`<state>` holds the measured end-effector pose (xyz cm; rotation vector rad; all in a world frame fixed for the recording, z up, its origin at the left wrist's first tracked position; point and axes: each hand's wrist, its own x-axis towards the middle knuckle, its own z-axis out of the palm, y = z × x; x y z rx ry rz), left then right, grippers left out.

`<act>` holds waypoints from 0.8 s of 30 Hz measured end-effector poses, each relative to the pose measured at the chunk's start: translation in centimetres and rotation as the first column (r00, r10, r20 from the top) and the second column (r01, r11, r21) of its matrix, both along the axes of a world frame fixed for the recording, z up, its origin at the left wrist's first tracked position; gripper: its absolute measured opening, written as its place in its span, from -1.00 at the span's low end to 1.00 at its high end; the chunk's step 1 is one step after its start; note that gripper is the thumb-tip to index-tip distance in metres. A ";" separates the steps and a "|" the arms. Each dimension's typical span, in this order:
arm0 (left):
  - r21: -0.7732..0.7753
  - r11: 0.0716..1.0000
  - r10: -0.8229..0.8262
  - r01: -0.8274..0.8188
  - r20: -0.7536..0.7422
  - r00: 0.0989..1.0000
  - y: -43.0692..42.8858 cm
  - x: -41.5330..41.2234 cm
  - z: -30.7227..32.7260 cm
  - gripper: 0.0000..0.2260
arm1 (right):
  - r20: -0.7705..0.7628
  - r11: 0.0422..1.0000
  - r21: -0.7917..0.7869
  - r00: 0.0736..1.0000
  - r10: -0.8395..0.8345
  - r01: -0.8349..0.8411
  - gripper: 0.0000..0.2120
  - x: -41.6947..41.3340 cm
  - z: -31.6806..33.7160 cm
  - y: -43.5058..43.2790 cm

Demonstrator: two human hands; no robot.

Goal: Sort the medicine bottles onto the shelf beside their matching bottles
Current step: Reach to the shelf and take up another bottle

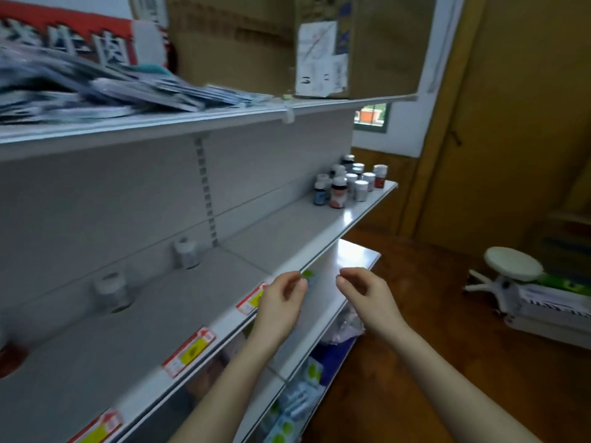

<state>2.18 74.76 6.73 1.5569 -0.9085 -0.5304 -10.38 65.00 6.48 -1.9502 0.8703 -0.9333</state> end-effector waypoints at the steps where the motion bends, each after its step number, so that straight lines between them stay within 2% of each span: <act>1: 0.005 1.000 -0.009 0.009 -0.001 1.000 -1.9 0.0 0.0 -0.81 | 0.002 1.000 0.025 1.000 -0.009 0.009 -0.78 -0.3 -0.2 -1.5; 4: 0.061 0.997 -0.054 0.053 0.004 0.999 -10.1 0.8 -0.8 -0.78 | 0.012 0.996 0.051 0.997 -0.073 0.072 -0.78 -0.7 -1.6 -9.3; 8: 0.072 0.996 -0.060 0.060 0.002 0.998 -13.9 1.4 -1.2 -0.75 | -0.022 0.994 0.053 0.995 -0.099 0.100 -0.77 -1.3 -1.5 -13.5; 12: 0.112 0.988 -0.101 0.103 -0.024 0.995 -23.8 1.9 -1.5 -0.71 | -0.032 0.981 0.066 0.983 -0.182 0.184 -0.78 -2.2 -0.8 -22.3; 18: 0.153 0.970 -0.195 0.189 0.024 0.981 -35.9 0.1 -1.7 -0.70 | -0.062 0.953 0.073 0.955 -0.289 0.293 -0.76 -4.7 -2.0 -33.1; 24: 0.181 0.976 -0.125 0.119 0.023 0.992 -46.0 -0.6 -3.6 -0.69 | -0.096 0.963 0.084 0.964 -0.246 0.254 -0.74 -4.3 -4.0 -44.8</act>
